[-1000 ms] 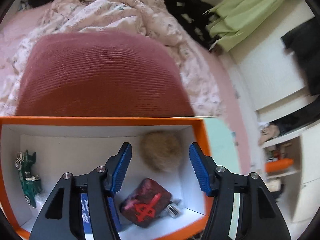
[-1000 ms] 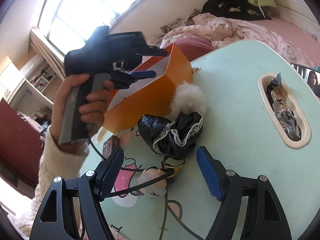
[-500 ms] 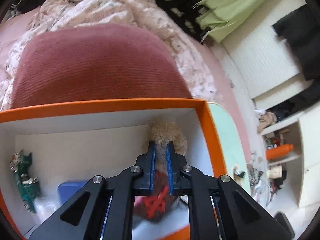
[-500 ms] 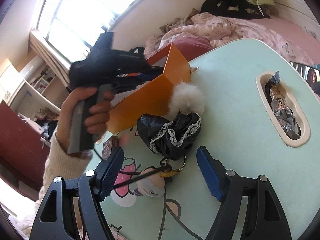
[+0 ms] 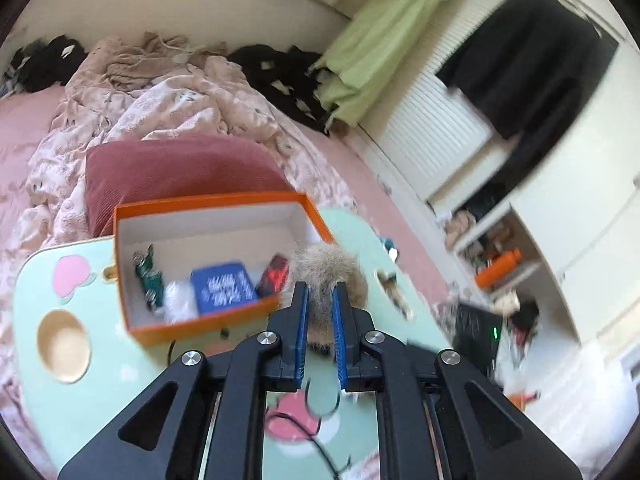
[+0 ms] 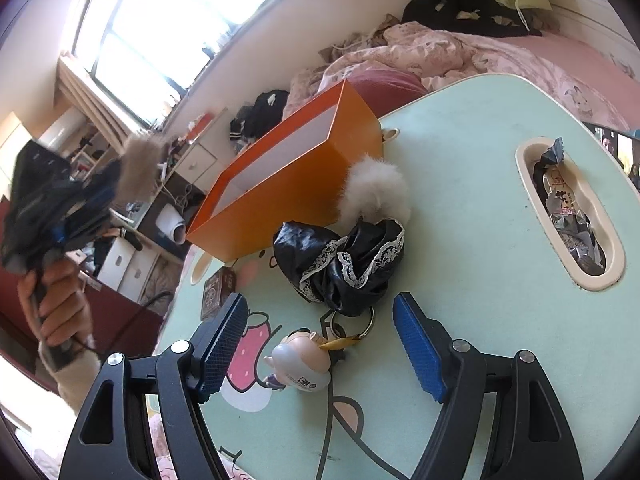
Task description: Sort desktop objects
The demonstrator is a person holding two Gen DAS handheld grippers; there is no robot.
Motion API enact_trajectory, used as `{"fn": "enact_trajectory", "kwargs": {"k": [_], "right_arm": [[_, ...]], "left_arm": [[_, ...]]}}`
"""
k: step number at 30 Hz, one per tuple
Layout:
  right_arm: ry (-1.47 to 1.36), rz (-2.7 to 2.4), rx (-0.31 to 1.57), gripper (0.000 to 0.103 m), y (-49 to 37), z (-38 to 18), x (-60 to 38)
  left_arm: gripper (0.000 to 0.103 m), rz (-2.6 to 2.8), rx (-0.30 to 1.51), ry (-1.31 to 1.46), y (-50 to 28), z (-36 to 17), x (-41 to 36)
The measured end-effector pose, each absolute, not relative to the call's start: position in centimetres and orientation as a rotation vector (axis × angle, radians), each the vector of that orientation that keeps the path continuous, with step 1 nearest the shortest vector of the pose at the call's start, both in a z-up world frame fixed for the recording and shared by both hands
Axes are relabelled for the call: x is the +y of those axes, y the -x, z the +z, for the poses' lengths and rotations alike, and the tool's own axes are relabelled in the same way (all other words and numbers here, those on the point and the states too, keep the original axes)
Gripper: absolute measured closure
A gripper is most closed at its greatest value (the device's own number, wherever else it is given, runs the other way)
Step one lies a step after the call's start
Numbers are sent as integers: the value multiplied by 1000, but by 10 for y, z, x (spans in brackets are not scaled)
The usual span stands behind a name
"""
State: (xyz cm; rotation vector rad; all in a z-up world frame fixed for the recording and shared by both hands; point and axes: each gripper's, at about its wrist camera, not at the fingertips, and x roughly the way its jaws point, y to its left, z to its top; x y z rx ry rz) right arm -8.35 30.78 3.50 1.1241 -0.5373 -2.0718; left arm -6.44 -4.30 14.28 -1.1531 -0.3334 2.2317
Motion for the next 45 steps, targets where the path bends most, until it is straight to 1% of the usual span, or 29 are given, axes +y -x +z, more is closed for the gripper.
{"fn": "enact_trajectory", "kwargs": {"k": [1, 3, 6, 7, 8, 9, 10, 13, 15, 18, 20, 21, 24, 28, 31, 34, 35, 37, 39, 41, 44, 45], "right_arm": [[-1121, -2076, -536, 28, 83, 36, 307], [-1113, -2080, -534, 28, 82, 37, 308], [-1103, -2083, -529, 28, 82, 40, 307], [-1100, -2083, -526, 28, 81, 41, 306], [-1094, -2082, -520, 28, 80, 43, 305], [-1088, -2079, -511, 28, 78, 45, 304], [-1077, -2069, -501, 28, 76, 48, 301], [-1031, -2047, -471, 27, 65, 60, 290], [-1014, -2075, -426, 24, 59, 66, 282], [-1006, -2119, -340, 23, 52, 70, 269], [-1013, -2123, -318, 23, 52, 70, 267], [-1016, -2125, -312, 23, 54, 71, 266], [-1033, -2105, -316, 23, 68, 79, 262], [-1054, -2043, -340, 23, 101, 104, 248], [-1123, -2010, -269, 24, 134, 122, 213], [-1214, -1934, -144, 25, 160, 129, 160], [-1247, -1903, -113, 27, 165, 128, 144], [-1343, -1839, -53, 37, 178, 114, 109], [-1446, -1762, 13, 57, 185, 98, 84], [-1501, -1729, 44, 68, 189, 82, 65], [-1533, -1762, 113, 69, 190, 66, 50], [-1539, -1791, 161, 73, 191, 61, 45]], "left_arm": [[89, 2234, -306, 1166, 61, 140, -43], [88, 2233, -250, 1230, 58, 126, -42], [82, 2276, -229, 1310, 54, 100, -40], [77, 2283, -232, 1297, 51, 94, -40], [65, 2284, -245, 1284, 49, 90, -41], [60, 2288, -271, 1267, 47, 87, -44], [52, 2298, -303, 1238, 44, 87, -49], [44, 2333, -335, 1159, 35, 96, -55], [43, 2382, -307, 1153, 30, 102, -54], [42, 2546, -188, 1144, 14, 108, -53], [34, 2626, -135, 1164, 3, 102, -57], [33, 2634, -128, 1182, -1, 96, -60], [33, 2540, -123, 1229, -8, 74, -70], [33, 2489, -141, 1252, -11, 49, -83], [33, 2413, -228, 1204, -1, 38, -82], [33, 2352, -234, 1232, 9, 28, -63], [33, 2362, -219, 1230, 10, 26, -58], [33, 2345, -198, 1205, 7, 28, -44], [33, 2246, -226, 1181, 3, 28, -33], [33, 2230, -204, 1159, -3, 29, -26], [33, 2286, -165, 1173, -10, 30, -28], [33, 2283, -187, 1177, -12, 31, -33]]}}
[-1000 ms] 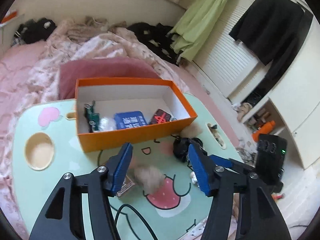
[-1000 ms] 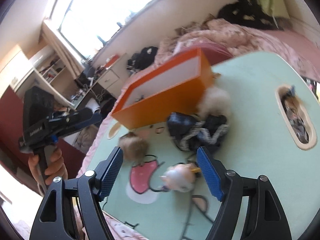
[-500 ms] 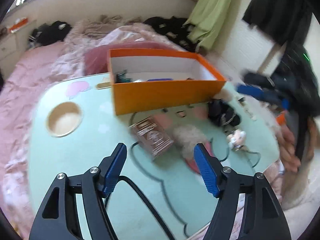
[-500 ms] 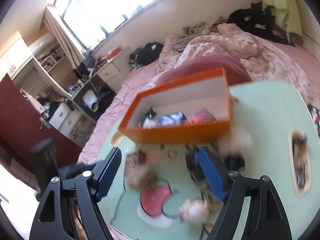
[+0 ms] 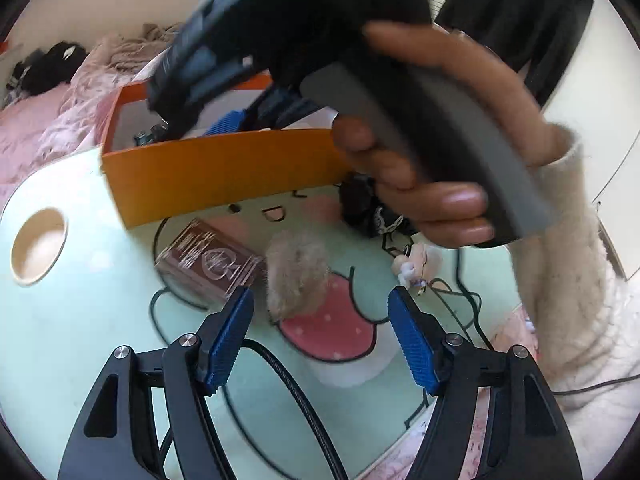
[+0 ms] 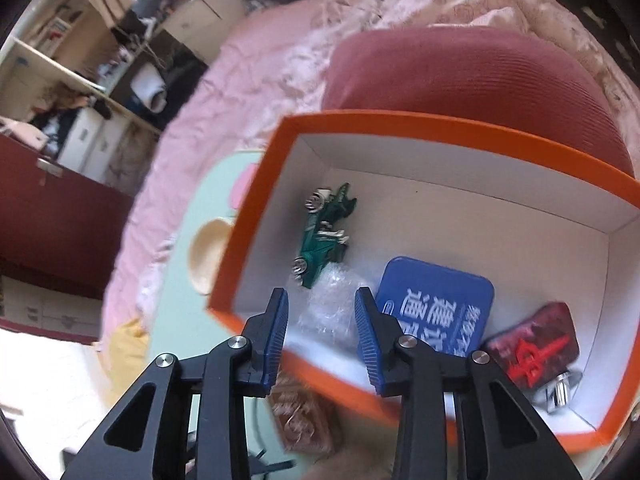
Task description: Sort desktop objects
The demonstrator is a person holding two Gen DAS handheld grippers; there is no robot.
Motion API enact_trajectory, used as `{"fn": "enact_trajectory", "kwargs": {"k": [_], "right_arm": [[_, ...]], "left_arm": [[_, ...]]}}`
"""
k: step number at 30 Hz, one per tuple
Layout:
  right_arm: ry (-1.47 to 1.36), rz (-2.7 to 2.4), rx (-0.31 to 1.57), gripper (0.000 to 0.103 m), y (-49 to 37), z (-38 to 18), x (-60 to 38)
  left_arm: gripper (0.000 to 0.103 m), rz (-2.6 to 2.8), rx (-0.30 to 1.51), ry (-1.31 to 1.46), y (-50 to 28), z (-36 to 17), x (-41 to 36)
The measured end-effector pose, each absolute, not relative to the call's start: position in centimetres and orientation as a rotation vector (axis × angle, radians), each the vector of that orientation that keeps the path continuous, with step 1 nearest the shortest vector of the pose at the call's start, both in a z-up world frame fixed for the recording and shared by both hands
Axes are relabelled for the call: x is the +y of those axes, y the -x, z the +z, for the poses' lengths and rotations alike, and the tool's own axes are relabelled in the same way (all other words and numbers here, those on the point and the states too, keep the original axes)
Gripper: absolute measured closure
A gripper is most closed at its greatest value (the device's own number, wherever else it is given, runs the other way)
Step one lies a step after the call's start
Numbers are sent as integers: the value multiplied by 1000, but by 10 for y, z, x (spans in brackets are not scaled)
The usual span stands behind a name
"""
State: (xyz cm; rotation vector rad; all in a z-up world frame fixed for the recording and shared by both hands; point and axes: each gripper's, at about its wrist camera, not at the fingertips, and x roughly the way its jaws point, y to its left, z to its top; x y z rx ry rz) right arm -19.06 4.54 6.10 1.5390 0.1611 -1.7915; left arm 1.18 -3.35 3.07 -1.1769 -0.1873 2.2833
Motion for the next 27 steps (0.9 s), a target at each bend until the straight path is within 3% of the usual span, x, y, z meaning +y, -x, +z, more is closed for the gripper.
{"fn": "enact_trajectory", "kwargs": {"k": [4, 8, 14, 22, 23, 26, 27], "right_arm": [[-1548, -1832, 245, 76, 194, 52, 40], [-1475, -1868, 208, 78, 188, 64, 56], [-1262, -1905, 91, 77, 153, 116, 113], [-1249, -2021, 142, 77, 102, 86, 181], [-1255, -2039, 150, 77, 102, 83, 184], [-1236, -2077, 137, 77, 97, 78, 194], [-1228, -2071, 115, 75, 96, 79, 196]], "left_arm": [[33, 2351, -210, 1175, -21, 38, -56], [33, 2540, -145, 1283, -21, 42, -80], [33, 2893, 99, 1487, -23, 47, -120], [33, 3373, 1000, 1675, -36, 75, -197], [33, 3418, 1186, 1703, -38, 80, -207], [33, 3436, 2001, 1620, -38, 91, -224], [33, 3426, 2078, 1562, -37, 90, -221]]}}
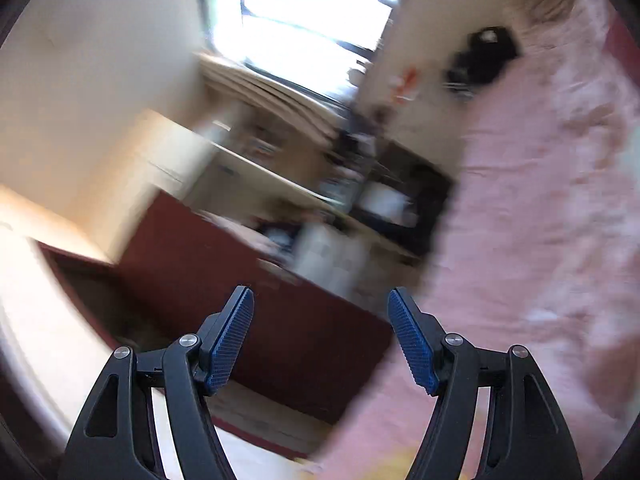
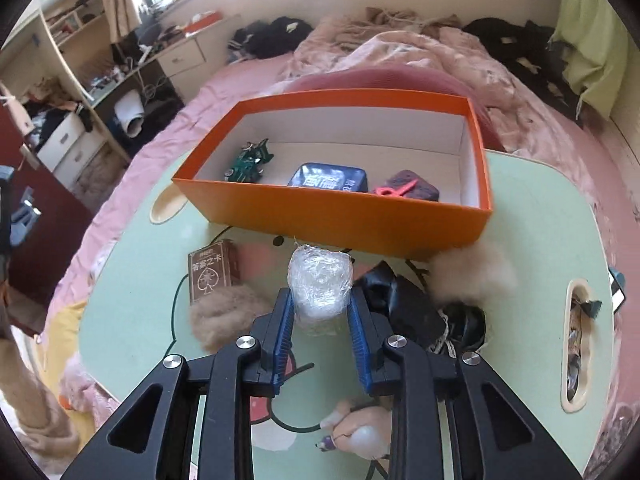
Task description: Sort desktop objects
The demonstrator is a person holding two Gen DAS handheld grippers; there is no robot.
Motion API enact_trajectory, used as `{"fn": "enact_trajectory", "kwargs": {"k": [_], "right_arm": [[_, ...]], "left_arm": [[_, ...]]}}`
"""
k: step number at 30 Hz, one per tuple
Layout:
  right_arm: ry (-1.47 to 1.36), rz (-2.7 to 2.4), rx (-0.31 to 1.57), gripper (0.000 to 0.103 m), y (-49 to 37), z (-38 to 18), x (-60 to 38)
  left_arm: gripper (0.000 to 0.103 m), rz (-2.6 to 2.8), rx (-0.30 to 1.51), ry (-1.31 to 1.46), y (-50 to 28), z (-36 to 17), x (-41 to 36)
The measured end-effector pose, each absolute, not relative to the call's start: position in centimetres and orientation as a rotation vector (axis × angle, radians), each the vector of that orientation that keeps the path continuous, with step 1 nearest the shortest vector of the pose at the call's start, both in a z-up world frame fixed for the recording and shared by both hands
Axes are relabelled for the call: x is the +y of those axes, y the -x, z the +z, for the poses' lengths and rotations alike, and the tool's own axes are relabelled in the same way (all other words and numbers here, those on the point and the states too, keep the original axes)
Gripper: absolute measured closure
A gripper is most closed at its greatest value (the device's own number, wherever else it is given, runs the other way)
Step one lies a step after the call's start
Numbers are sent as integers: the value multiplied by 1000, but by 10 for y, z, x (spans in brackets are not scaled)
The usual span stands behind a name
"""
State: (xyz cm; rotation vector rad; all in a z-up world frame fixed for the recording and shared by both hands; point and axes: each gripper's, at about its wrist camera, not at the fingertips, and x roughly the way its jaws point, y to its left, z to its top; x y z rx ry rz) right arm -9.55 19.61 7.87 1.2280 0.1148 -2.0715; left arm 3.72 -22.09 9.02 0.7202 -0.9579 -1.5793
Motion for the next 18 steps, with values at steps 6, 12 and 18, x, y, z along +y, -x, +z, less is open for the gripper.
{"fn": "enact_trajectory", "kwargs": {"k": [6, 12, 18], "right_arm": [[-1140, -2054, 10, 57, 85, 95, 204], [-1123, -2057, -46, 53, 86, 105, 213], [-1132, -2029, -89, 52, 84, 99, 219]], "left_arm": [[33, -2457, -630, -1200, -29, 32, -152], [33, -3003, 226, -1177, -31, 45, -122], [30, -3121, 362, -1328, 4, 77, -79]]}}
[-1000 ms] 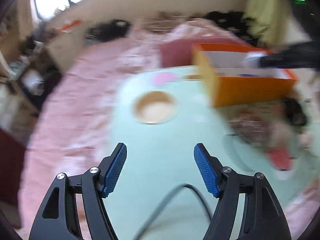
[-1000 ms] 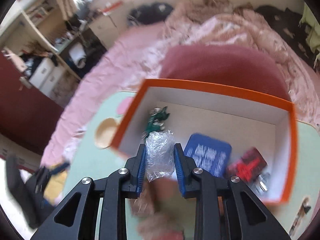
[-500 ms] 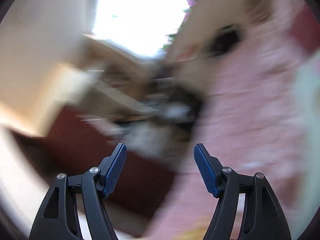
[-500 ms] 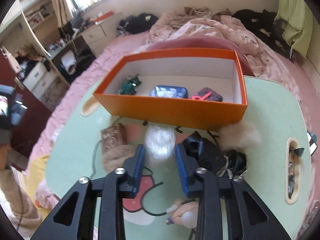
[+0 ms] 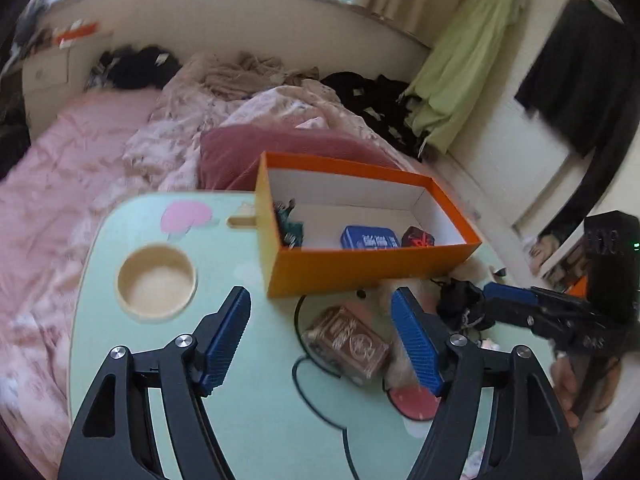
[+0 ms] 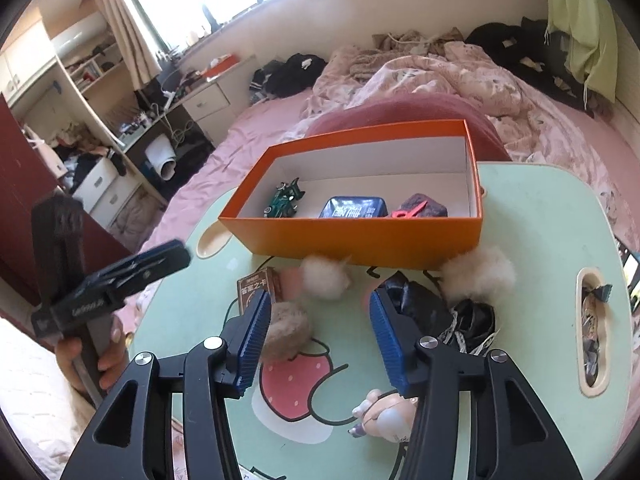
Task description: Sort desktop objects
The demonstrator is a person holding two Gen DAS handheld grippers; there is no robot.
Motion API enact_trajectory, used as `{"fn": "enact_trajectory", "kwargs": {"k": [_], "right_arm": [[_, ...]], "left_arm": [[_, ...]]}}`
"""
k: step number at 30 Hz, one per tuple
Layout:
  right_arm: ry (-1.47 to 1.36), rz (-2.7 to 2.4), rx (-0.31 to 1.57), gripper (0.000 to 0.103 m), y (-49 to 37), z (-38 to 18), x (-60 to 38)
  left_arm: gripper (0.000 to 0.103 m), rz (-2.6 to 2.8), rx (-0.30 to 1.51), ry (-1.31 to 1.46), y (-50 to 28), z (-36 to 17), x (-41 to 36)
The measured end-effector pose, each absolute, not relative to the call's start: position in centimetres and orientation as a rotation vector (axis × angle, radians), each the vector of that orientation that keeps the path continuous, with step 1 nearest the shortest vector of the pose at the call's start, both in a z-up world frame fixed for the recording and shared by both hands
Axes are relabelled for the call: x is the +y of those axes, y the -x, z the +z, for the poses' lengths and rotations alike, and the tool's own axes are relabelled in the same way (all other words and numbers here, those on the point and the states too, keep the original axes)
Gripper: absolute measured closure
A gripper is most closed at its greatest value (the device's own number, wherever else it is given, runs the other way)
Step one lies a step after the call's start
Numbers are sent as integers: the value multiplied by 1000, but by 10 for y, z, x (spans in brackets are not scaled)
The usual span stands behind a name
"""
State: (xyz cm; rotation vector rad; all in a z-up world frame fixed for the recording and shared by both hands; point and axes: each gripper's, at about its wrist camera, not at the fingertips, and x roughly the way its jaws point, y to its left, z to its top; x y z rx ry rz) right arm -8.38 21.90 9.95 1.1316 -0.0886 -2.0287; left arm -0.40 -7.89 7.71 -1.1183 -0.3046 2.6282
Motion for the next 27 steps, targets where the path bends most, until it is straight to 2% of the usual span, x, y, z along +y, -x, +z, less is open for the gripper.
{"fn": "enact_trajectory", "kwargs": {"k": [3, 7, 9, 10, 11, 14, 17, 20, 27], "right_arm": [[-1140, -2014, -97, 52, 85, 95, 220], [-1152, -2007, -109, 50, 86, 92, 222], [-1151, -2005, -120, 45, 86, 92, 223], [-1152, -2003, -123, 45, 86, 91, 224], [-1154, -2001, -124, 45, 86, 91, 224], [-1156, -2000, -134, 45, 86, 91, 226], [-1154, -1995, -153, 43, 86, 90, 230], [-1158, -1998, -172, 41, 88, 89, 234], [-1153, -1996, -204, 41, 88, 90, 241]], "left_arm": [[30, 2689, -267, 1143, 24, 76, -76], [30, 2614, -405, 1134, 63, 68, -92], [45, 2645, -335, 1115, 78, 71, -93], [67, 2634, -302, 1138, 85, 72, -88], [78, 2611, -297, 1183, 94, 75, -85], [78, 2551, -289, 1325, 123, 80, -78], [78, 2570, -166, 1477, 146, 72, -63], [79, 2528, -148, 1607, 162, 57, -56], [79, 2700, 125, 1749, 171, 46, -46]]}}
